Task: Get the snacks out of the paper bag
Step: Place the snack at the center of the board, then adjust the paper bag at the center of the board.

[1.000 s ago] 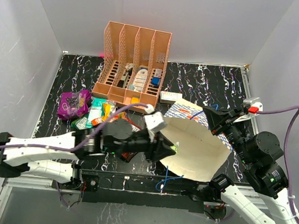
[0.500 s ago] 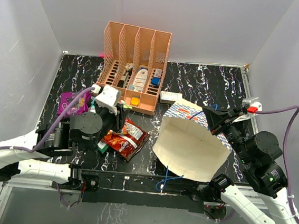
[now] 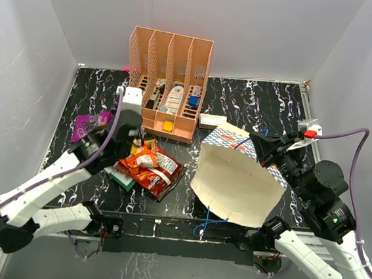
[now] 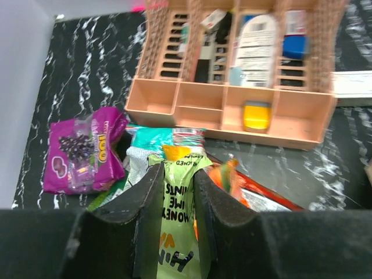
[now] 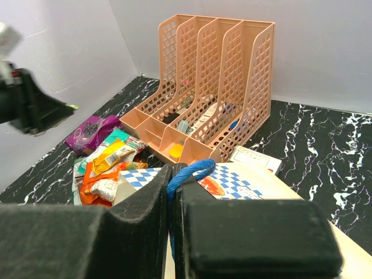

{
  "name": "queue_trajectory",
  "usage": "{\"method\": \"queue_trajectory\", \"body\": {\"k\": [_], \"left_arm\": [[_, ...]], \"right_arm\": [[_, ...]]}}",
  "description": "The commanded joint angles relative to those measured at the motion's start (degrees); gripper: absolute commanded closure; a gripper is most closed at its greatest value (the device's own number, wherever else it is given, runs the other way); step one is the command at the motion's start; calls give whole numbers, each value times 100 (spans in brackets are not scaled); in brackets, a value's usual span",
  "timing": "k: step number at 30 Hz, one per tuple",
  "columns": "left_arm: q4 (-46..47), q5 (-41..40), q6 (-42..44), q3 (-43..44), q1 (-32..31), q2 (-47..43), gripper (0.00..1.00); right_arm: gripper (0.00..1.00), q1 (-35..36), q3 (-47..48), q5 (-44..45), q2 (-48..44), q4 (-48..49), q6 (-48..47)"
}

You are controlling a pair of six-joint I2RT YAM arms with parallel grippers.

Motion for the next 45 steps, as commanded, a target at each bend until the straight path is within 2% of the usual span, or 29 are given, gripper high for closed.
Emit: {"method": "queue_trajectory", "body": {"k": [1,3,6,12,16,20,21,23,24,29,34,39,42,45], "left_arm": [[597,1338,508,-131,1543,609,100],[809,1641,533,-101,2123,957,100],[1120,1766,431,-99,2581,1489,100],[1431,2036,332,-312,2939,2403,100],[1492,2229,230,-478,3050,2638,100],[1524,2348,196,-535,3061,2618,90],[1530,2362,196,-554,3061,2599,84],[1526,2378,204,-577,3063,2566,65],[1511,2354,198,-576,3061,2546,62],[1566,2393,237,-632,3063,2327,52],[1730,2458,319,-789,3065,1952,45],[1832,2486,415,-875,3063,1685,39],[1891,2499,437,-923,3063,1547,33],[1913,2590,475,-951,3061,1438,28]], "right_arm": [[93,17,67,-49,-61,277,64],[93,18,77,-39,-91,257,93],[93,19,91,-27,-117,249,140],[93,18,177,24,-121,143,126],[93,15,170,28,-148,140,139],[93,17,193,15,-101,172,151],[93,21,214,-6,-81,180,148],[93,21,293,-38,-6,251,154],[93,17,341,-77,46,307,161],[93,19,745,-285,498,721,401],[93,21,1311,-85,1171,925,769],[93,21,1783,726,1603,881,938],[93,21,1802,1668,1666,806,849],[93,18,1306,2933,1603,756,598]]}}
